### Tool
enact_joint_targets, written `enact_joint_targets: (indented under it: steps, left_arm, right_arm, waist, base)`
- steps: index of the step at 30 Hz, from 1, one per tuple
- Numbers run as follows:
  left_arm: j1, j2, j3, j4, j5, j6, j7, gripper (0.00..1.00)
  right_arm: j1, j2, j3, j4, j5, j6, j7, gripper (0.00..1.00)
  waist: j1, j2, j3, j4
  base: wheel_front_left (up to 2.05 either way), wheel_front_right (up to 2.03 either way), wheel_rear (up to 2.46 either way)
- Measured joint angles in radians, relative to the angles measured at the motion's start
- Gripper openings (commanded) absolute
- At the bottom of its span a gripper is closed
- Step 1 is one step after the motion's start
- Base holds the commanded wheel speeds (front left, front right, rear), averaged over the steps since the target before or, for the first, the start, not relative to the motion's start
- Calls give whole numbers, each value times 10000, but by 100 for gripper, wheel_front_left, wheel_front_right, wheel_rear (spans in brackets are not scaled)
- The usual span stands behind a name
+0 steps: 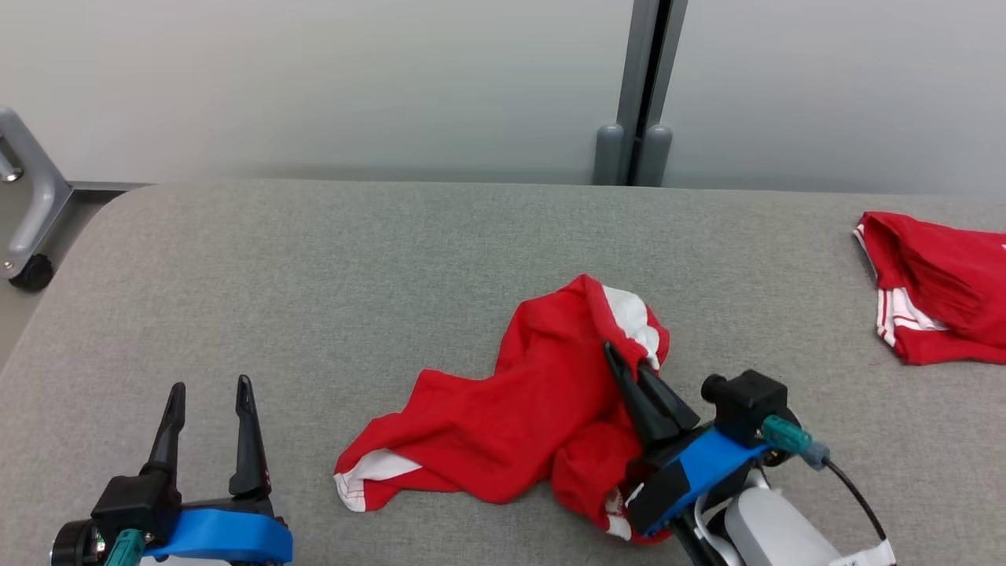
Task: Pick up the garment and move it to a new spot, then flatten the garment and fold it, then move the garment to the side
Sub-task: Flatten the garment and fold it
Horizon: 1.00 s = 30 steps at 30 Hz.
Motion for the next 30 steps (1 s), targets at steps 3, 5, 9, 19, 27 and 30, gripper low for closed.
enact_joint_targets:
  steps: [3, 5, 9, 19, 27, 30]
  left_arm:
    - [40, -12, -8, -23, 29, -25, 0, 100]
    - [64, -13, 0, -54, 29, -27, 0, 100]
    - [174, -19, 56, -100, 36, -36, -2, 100]
    - [69, -29, 69, -125, 121, -98, -10, 100]
    - [-74, -36, -17, -127, 130, -123, -10, 100]
    - [-118, -40, -10, -144, 130, -125, -10, 100]
  right_arm:
    - [576, -247, 541, -988, 297, 0, 0, 0]
    - [907, -454, 715, -1728, 546, -2, 25, 0]
    - [1580, -978, 520, -3367, 972, 0, 449, 0]
    - [2678, -1641, -1473, -5628, 663, -2, 1469, 0]
    - [2690, -1536, -1760, -5427, 562, -2, 1561, 0]
    - [2316, -1559, -1856, -4930, 399, -2, 1561, 0]
  waist:
    - [0, 0, -87, -160]
    - [0, 0, -106, -282]
    - [0, 0, -92, -544]
    - [0, 0, 64, -856]
    - [0, 0, 203, -694]
    - [0, 0, 320, -618]
  base:
    - [0, 0, 0]
    - [0, 0, 0]
    - [0, 0, 0]
    - [0, 0, 0]
    - [0, 0, 0]
    - [0, 0, 0]
